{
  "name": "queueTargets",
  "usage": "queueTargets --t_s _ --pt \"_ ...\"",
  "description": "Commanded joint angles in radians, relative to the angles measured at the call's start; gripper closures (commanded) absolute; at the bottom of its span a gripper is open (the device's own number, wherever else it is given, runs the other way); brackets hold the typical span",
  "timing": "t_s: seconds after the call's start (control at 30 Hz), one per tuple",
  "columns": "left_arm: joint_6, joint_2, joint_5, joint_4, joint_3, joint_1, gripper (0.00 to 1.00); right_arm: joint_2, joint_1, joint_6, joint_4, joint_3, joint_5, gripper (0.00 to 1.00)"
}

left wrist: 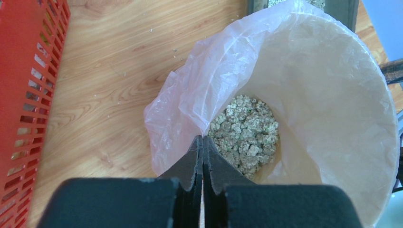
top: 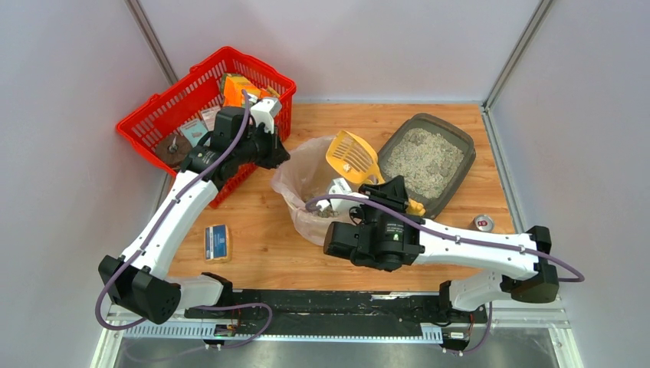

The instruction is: Clean the litter box

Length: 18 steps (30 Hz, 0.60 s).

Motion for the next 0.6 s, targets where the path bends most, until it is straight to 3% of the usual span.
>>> queueTargets --t_s 0.0,0.13,0.2,0.4,0.57 --pt "-0.024 -0.021 0.073 0.024 0.001 -0.006 1.00 0.041 -0.003 0.026 -0.214 0.009 0.295 1.00" --pt "-0.011 -0.025 0.049 0.016 0.006 -0.006 1.00 0.097 -0.042 0.005 -0.231 -0.144 0.254 1.00" --pt "-0.004 -0.030 0.033 0.013 0.006 -0.006 1.00 0.120 -0.055 0.017 -0.233 -0.217 0.310 1.00" --pt "-0.001 -0.033 0.033 0.005 0.012 -0.006 1.00 0.135 -0.054 0.048 -0.257 -0.011 0.331 1.00" --pt "0.001 -0.035 0.026 0.005 0.012 -0.004 1.00 0.143 -0.054 0.043 -0.260 -0.087 0.332 1.00"
